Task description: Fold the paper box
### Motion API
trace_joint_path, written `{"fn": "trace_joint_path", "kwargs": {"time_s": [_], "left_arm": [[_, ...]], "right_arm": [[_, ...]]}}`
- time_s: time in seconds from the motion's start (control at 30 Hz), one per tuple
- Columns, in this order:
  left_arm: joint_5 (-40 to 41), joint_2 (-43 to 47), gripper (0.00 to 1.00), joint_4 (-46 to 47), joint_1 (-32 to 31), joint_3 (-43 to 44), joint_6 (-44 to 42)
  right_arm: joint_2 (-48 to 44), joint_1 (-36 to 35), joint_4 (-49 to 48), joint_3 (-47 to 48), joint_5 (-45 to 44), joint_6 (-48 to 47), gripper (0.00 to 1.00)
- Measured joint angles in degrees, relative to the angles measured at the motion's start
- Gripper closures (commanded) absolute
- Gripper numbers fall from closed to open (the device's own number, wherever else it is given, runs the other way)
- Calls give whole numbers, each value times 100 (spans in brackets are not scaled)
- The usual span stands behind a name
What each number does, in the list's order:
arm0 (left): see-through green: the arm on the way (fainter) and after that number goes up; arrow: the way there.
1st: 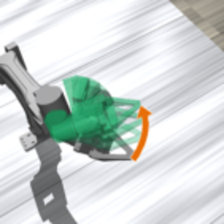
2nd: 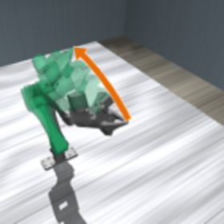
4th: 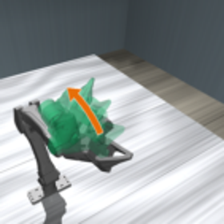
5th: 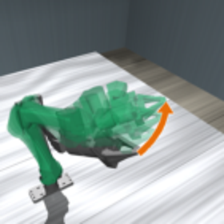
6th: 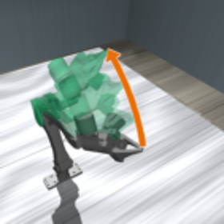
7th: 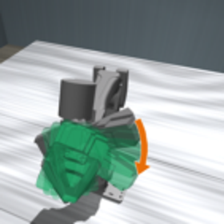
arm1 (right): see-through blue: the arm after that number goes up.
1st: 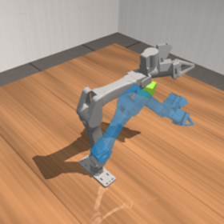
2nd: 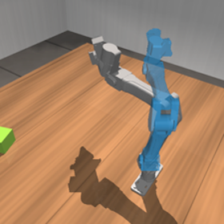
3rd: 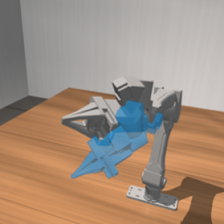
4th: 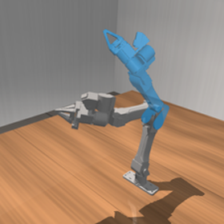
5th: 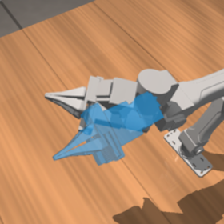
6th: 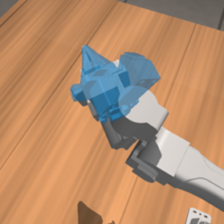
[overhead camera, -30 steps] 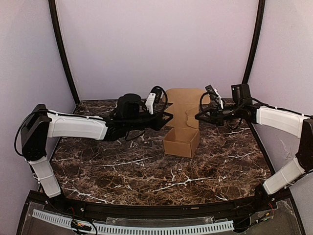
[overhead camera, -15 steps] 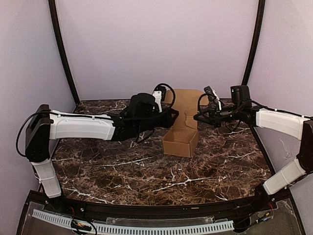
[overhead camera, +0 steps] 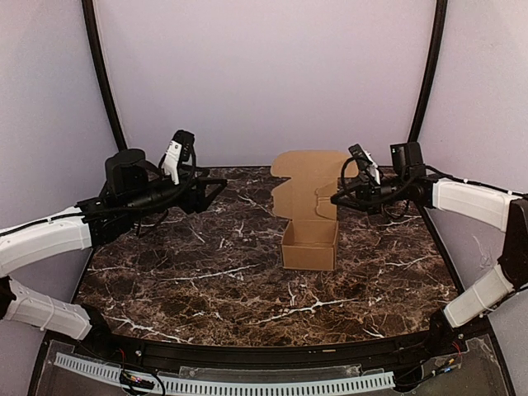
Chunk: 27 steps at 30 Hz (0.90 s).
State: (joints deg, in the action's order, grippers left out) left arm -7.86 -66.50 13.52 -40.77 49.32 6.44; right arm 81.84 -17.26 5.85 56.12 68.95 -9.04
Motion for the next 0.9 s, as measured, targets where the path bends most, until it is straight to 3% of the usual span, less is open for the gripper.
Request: {"fn": "trace_joint_path", "kwargs": {"time_s": [0.2, 0.4, 0.63, 0.9], "left_arm": [[-1036, -1104, 41, 503, 186, 39, -323], [-2164, -2225, 43, 796, 199, 385, -232], [-2964, -2319, 43, 1447, 85, 553, 50], [-3239, -2511, 46, 1517, -232, 765, 68]], "right_arm": [[122, -120, 527, 208, 505, -435, 100], [122, -225, 719, 214, 581, -555, 100], [149, -236, 756, 219, 509, -549, 100], [264, -258, 752, 238, 446, -514, 100]]}}
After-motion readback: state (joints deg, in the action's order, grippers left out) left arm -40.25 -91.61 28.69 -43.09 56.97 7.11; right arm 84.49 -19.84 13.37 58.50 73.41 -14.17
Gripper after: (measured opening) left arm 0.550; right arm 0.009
